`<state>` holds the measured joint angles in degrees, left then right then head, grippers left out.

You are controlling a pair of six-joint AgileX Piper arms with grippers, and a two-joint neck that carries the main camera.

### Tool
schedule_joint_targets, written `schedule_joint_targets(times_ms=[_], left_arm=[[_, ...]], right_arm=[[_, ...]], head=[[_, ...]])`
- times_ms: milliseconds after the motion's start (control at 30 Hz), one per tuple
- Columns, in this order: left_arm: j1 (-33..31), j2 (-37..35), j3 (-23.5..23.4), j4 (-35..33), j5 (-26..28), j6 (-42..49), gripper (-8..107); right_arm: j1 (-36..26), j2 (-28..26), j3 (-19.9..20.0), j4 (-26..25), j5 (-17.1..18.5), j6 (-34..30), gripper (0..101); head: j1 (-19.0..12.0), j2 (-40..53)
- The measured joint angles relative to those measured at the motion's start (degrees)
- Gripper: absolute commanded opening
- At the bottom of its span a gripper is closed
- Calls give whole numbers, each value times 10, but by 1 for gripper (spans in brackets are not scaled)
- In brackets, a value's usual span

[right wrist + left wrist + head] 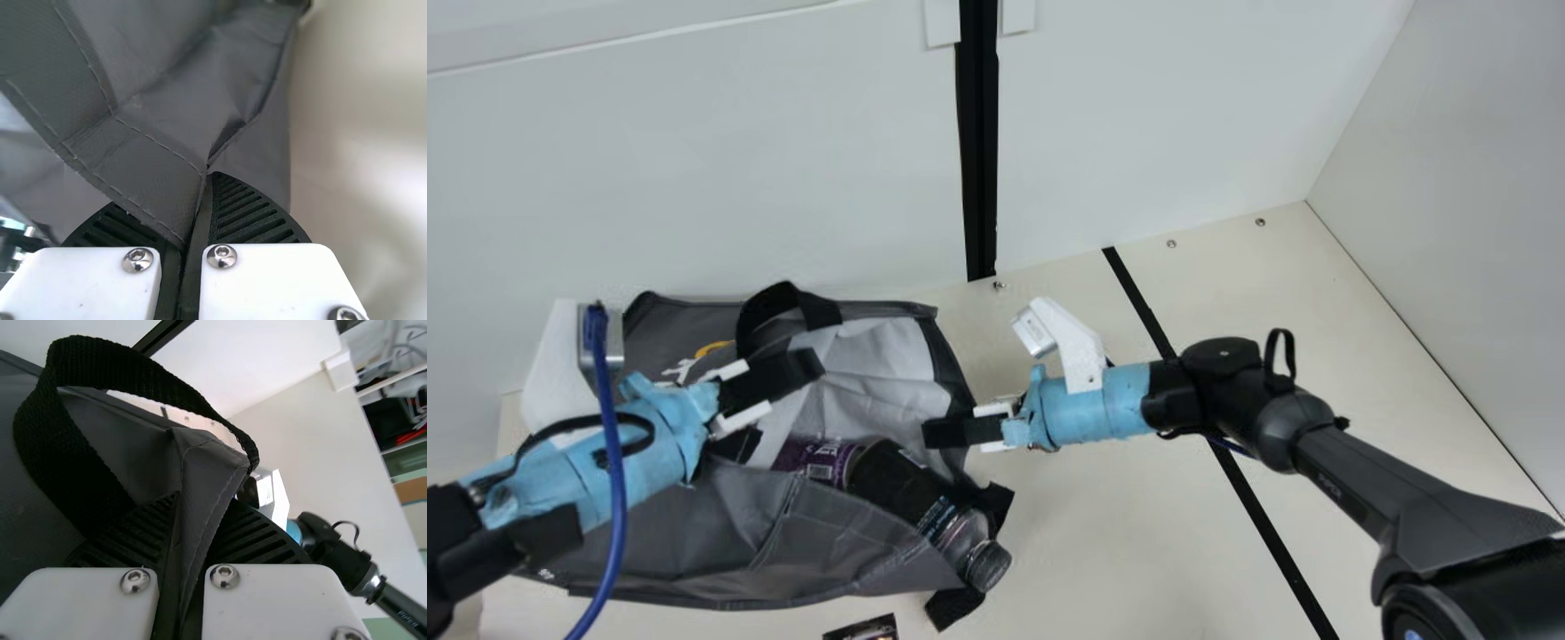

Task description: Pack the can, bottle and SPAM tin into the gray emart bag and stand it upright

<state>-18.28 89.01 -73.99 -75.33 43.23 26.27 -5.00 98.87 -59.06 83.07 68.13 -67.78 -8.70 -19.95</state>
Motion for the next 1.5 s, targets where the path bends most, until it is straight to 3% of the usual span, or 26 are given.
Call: schedule_joint_targets(times_ms=[100, 567, 867, 1133, 1500], left_arm=[[0, 0, -5, -19, -7, 3, -8], [-12, -10, -52, -42, -46, -29, -8], [-32, -22, -97, 23, -70, -103, -8], [-58, -49, -110, 77, -105, -164, -8], [-123, -108, -110, 222, -170, -289, -8]], right_arm=[[-11, -14, 5, 14, 18, 11, 0], [2, -87, 4, 95, 19, 77, 0], [-2, -140, -23, 131, 22, 134, 0], [-6, -182, -58, 139, 22, 181, 0], [-2, -248, -95, 136, 22, 239, 0]], head=[[0, 1], [0, 1], [0, 0], [0, 0], [-1, 0]])
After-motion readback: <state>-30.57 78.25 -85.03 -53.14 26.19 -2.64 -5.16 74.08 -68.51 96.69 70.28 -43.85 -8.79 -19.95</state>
